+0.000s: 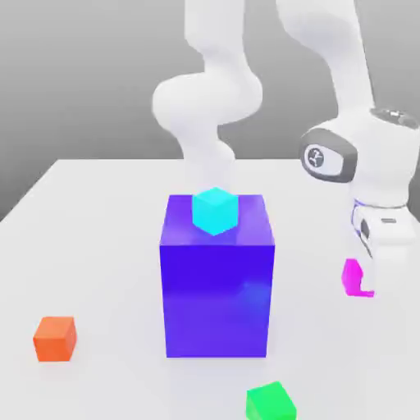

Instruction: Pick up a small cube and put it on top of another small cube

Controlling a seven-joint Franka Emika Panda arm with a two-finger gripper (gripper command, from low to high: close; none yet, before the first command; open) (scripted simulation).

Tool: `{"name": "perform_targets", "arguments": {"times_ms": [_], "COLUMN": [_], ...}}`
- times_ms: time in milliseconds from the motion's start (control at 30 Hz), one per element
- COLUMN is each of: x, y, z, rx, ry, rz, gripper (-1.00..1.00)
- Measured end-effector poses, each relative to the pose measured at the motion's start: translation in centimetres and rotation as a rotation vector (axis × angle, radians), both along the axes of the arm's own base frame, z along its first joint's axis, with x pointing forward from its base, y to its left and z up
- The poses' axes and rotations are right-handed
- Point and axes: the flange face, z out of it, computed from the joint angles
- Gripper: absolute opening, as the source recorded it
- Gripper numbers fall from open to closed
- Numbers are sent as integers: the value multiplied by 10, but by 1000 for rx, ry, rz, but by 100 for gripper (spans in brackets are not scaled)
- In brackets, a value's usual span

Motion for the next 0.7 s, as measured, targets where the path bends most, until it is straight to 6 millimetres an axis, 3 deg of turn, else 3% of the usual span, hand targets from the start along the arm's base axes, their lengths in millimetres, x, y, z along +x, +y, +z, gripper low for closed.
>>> {"name": "perform_targets", "arguments": {"times_ms": [200,400,467,567,600,700], "x": [87,161,173,177,176,176], "y": [-55,-141,-158,-164,-164,-164], "z": [18,38,28,-10,-18,-18], "rx": [0,1,2,2,2,2], "ry": [0,1,1,1,1,1], "rz": [-281,-569,-620,-635,-636,-636], "gripper": [-100,-100,-100,-100,100,100]}}
